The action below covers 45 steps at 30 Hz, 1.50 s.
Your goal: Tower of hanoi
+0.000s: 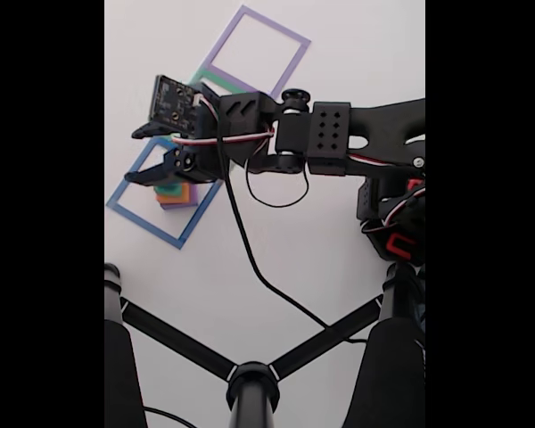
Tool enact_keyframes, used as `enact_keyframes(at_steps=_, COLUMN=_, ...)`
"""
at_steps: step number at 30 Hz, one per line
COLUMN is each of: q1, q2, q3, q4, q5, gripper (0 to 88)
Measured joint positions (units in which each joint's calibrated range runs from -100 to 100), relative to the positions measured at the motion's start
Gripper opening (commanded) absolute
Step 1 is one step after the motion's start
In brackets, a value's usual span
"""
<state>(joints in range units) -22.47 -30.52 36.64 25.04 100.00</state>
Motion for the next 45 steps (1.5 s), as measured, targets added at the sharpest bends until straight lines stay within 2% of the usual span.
enact_keyframes(at_steps=3, q1=1.1, q2=-1.6, q3=-11.5, q4=13.3, q5=0.0, gripper=0.7)
enact_keyframes(at_steps=4, q1=1.6, q2=-2.6, q3=-14.4, q4=16.5, q5=-1.8, gripper=0.7)
enact_keyframes(at_steps=8, q1=4.1, q2=-9.0, q3=-18.3, q4=22.3, q5=-18.1, gripper=0.7)
enact_keyframes(at_steps=10, q1=5.4, q2=-13.1, q3=-18.4, q4=24.9, q5=-23.8, gripper=0.7)
enact_keyframes(at_steps=14, q1=7.6, q2=-21.4, q3=-18.4, q4=30.5, q5=-28.8, gripper=0.7)
enact_keyframes(at_steps=22, q1=10.0, q2=-32.0, q3=-16.9, q4=31.9, q5=-41.6, gripper=0.8)
enact_keyframes(at_steps=27, q1=13.3, q2=-38.5, q3=-6.3, q4=23.7, q5=-52.2, gripper=0.8)
enact_keyframes(at_steps=31, q1=16.3, q2=-43.6, q3=4.2, q4=14.9, q5=-66.6, gripper=0.8)
enact_keyframes(at_steps=36, q1=20.1, q2=-49.1, q3=11.2, q4=13.4, q5=-86.9, gripper=0.9)
enact_keyframes(at_steps=41, q1=21.3, q2=-54.5, q3=19.1, q4=13.0, q5=-97.5, gripper=0.9)
enact_keyframes(at_steps=45, q1=22.3, q2=-58.2, q3=23.8, q4=12.9, q5=-114.1, gripper=0.9)
